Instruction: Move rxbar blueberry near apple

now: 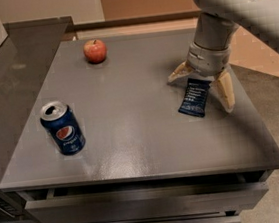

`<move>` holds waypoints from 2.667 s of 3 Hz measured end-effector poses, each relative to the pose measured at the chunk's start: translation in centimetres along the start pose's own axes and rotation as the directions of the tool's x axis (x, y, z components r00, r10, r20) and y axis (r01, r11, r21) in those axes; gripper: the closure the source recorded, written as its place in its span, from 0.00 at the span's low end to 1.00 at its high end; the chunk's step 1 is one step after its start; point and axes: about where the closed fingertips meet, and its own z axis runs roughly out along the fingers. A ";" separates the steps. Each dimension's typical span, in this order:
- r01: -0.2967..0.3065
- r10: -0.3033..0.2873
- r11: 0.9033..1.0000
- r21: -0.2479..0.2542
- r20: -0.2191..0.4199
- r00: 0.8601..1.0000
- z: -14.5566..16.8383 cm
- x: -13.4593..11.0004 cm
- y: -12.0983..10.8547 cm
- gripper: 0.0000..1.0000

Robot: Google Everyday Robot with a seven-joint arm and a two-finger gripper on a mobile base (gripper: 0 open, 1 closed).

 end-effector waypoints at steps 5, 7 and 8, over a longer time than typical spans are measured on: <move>-0.062 0.061 0.996 0.062 0.008 0.998 -3.1 -1.3 -0.9 1.00; -0.257 0.258 0.949 0.185 0.017 0.966 -6.9 -2.3 -5.4 1.00; -0.303 0.296 0.924 0.234 0.063 0.953 -6.8 -2.9 -8.4 1.00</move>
Offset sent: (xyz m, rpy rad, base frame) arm -0.0197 -0.0013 0.0124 0.0039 0.0454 -0.0188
